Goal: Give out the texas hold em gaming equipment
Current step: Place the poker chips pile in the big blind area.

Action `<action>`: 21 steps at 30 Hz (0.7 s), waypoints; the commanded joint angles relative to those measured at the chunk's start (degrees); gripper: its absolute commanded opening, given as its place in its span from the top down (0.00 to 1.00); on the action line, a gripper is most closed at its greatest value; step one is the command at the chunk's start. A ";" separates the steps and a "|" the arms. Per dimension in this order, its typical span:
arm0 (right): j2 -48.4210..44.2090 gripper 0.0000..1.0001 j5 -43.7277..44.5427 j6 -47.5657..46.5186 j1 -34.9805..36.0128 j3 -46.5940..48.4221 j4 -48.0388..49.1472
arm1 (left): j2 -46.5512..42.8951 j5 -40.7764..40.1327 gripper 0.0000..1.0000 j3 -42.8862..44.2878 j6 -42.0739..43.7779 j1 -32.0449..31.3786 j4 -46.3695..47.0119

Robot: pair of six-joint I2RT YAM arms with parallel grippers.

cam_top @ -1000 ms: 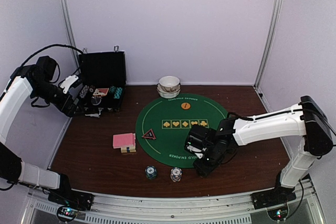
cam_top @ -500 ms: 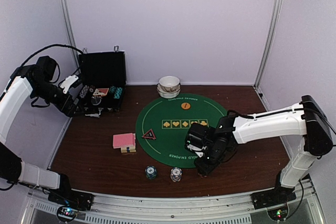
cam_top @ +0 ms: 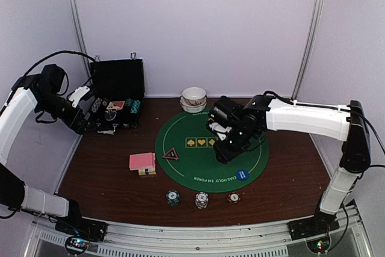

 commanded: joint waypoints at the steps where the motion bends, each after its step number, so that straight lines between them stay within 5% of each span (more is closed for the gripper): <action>1: 6.23 0.87 3.35 -1.97 -6.57 8.84 0.03 | -1.04 0.48 0.03 1.92 0.60 0.41 -0.09; 21: 41.50 0.87 3.03 -2.02 -22.58 46.05 1.73 | -0.70 0.99 0.02 1.83 1.41 0.39 -0.08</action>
